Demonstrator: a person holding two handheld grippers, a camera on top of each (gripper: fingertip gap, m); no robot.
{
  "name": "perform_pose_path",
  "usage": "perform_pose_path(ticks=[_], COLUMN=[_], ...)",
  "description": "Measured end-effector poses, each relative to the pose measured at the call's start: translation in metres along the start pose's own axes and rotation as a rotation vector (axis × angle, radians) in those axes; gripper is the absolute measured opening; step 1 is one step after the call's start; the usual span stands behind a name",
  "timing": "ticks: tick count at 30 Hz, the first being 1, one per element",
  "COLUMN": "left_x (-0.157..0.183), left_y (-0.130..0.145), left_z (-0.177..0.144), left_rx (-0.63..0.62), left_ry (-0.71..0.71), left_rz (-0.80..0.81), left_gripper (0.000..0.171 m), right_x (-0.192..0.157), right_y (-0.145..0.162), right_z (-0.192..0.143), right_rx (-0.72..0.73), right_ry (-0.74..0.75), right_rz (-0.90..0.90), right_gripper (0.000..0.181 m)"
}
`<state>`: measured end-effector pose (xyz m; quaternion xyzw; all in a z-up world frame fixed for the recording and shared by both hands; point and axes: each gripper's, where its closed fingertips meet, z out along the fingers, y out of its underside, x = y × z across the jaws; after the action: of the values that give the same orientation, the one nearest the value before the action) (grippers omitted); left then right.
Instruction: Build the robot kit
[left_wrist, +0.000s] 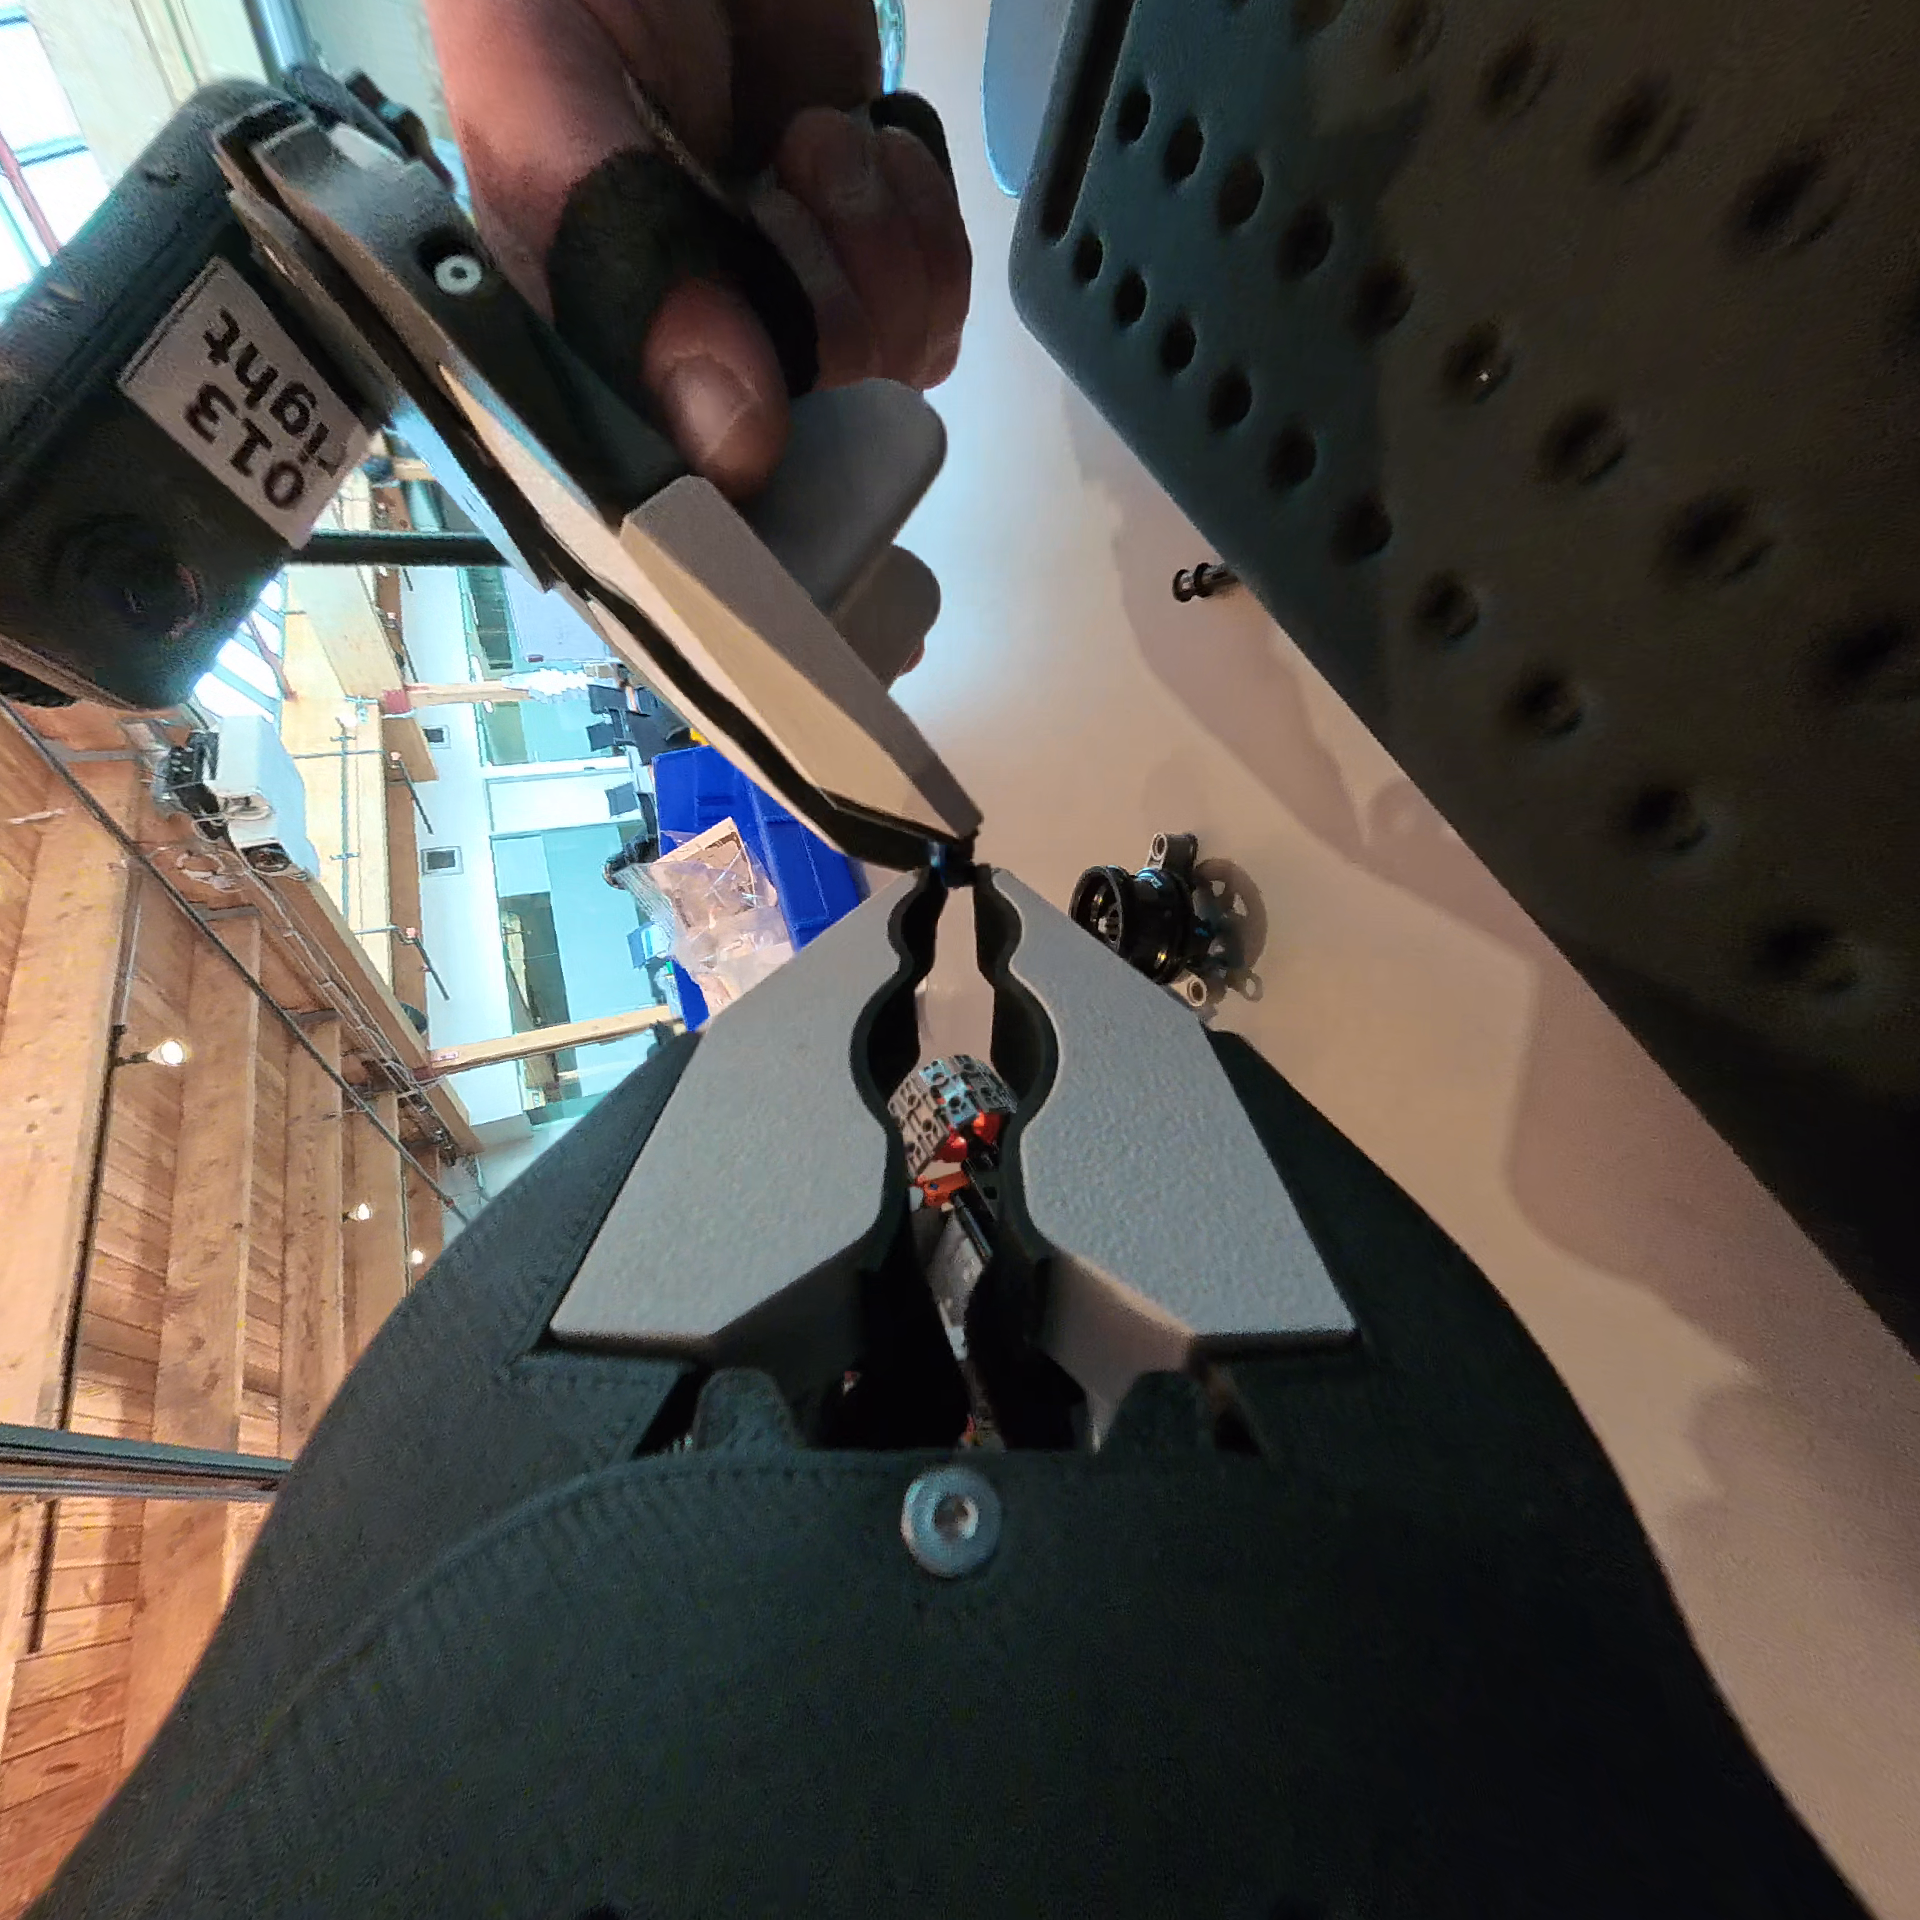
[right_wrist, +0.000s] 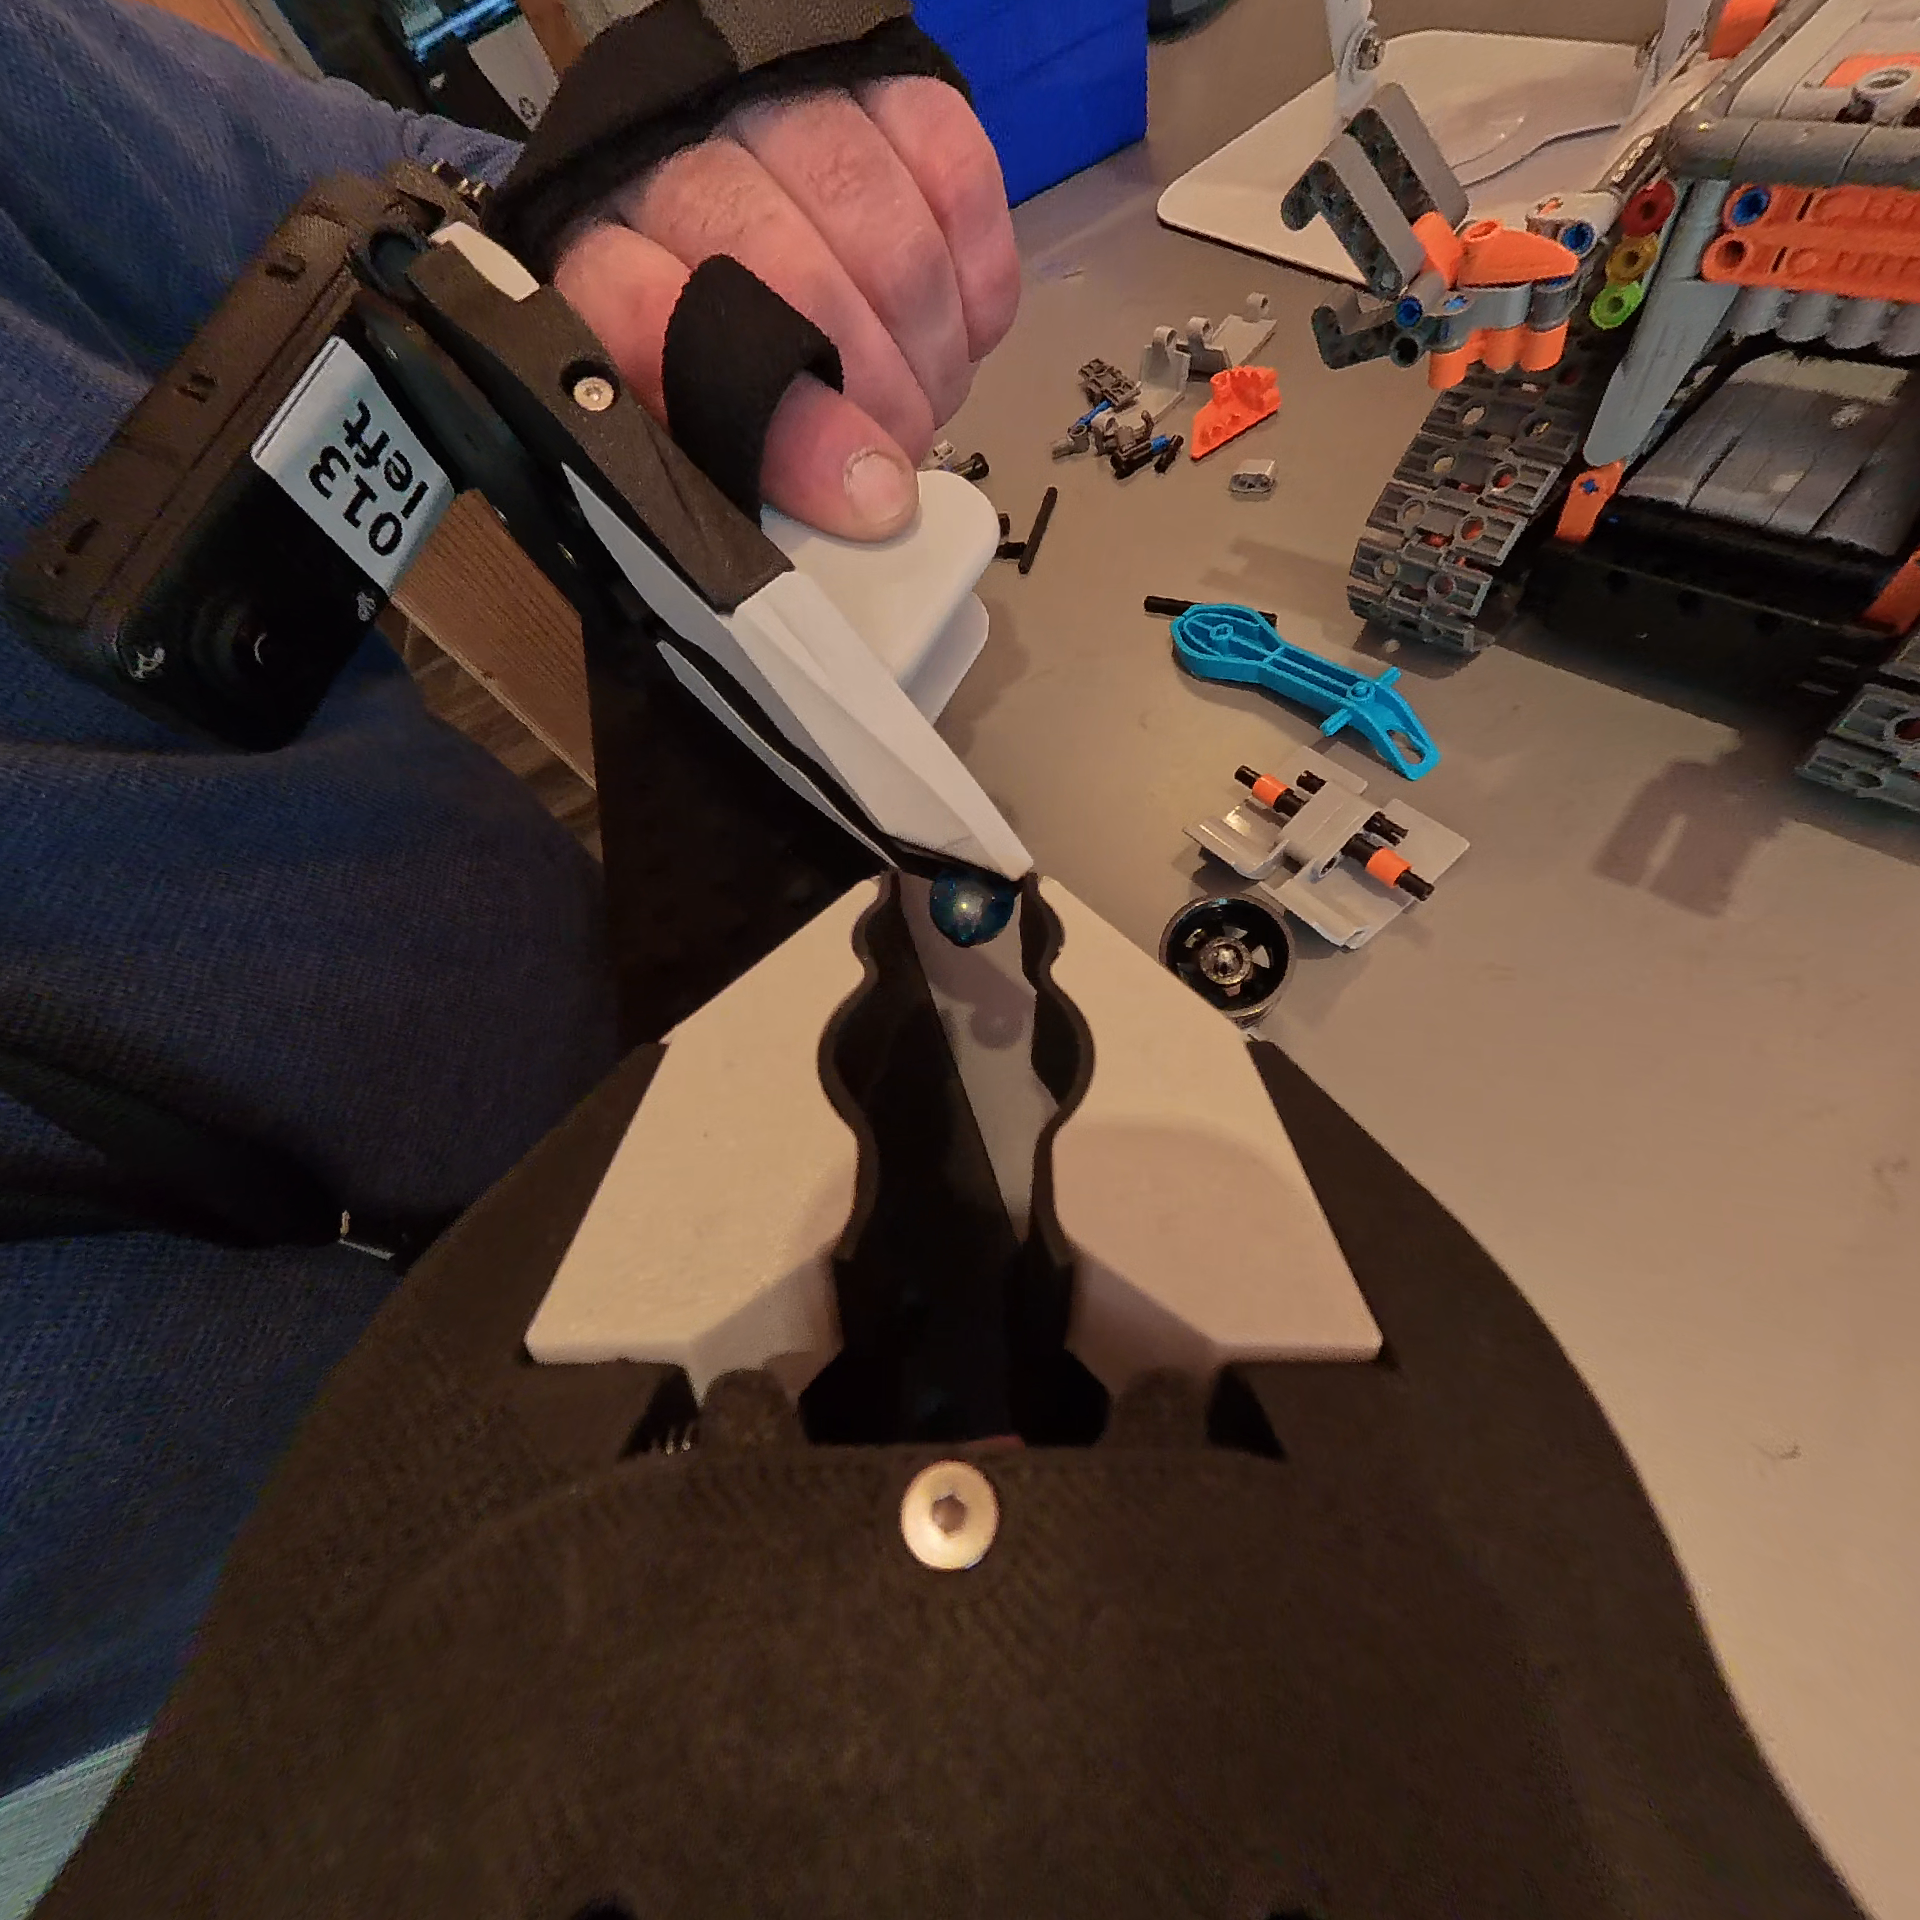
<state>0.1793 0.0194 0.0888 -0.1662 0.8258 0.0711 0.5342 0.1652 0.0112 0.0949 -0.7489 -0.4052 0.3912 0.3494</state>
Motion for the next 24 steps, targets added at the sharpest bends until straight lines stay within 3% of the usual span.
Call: perform_pose_path(ticks=[7,10,13,15,18,24], left_x=[0.0,-0.002,0.007,0.019,0.039,0.051], left_y=[0.002,0.011,0.02,0.032,0.038,0.032], left_z=[0.002,0.002,0.004,0.013,0.026,0.036], left_rx=[0.001,0.014,0.088,0.066,0.05,0.055], left_ry=[0.019,0.052,0.209,0.317,0.423,0.508], left_rz=[-0.012,-0.189,-0.582,-0.778,-0.921,-1.032], left_gripper=[0.004,0.013,0.033,0.048,0.057,0.038], right_x=[0.005,0.021,0.037,0.048,0.054,0.06], right_y=[0.005,0.007,0.011,0.014,0.017,0.024], right_z=[0.003,0.001,0.002,0.004,0.012,0.02], right_rx=[-0.02,-0.014,-0.013,-0.032,-0.06,-0.137], right_ry=[0.021,0.103,0.184,0.249,0.253,0.253], right_rz=[0.0,-0.026,-0.076,-0.118,-0.141,-0.159], right_gripper=[0.014,0.013,0.013,0.013,0.013,0.013])
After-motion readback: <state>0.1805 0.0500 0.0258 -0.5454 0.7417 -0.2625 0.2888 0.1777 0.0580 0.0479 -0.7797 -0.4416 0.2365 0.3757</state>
